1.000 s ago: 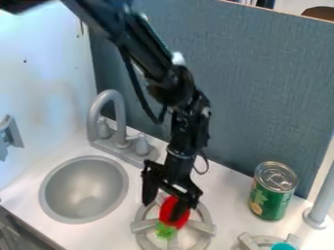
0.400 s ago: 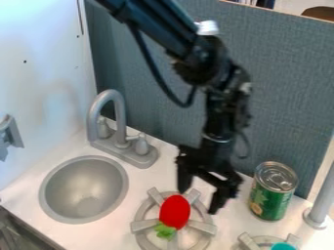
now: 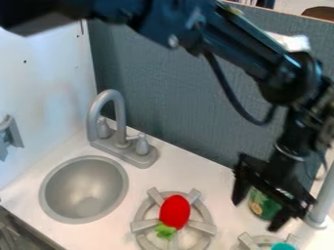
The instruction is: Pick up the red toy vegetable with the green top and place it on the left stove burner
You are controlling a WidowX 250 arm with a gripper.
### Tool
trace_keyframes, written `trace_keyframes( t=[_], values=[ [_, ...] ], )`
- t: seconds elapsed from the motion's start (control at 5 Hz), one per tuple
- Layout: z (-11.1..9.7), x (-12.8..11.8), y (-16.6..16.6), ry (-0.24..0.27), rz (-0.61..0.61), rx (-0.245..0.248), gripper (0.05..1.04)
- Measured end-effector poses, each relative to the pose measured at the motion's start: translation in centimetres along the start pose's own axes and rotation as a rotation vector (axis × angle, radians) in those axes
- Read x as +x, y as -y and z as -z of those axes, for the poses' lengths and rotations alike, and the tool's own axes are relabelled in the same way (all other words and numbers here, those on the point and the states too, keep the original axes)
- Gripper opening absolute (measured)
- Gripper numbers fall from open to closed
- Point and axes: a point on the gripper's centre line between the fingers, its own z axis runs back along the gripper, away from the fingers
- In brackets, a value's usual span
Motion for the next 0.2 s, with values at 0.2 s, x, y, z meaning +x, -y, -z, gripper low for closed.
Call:
trace_keyframes(
  t=[0.2],
  values=[
    [1.33, 0.65, 1.87, -0.036, 0.011, -0.012, 1.001]
  ],
)
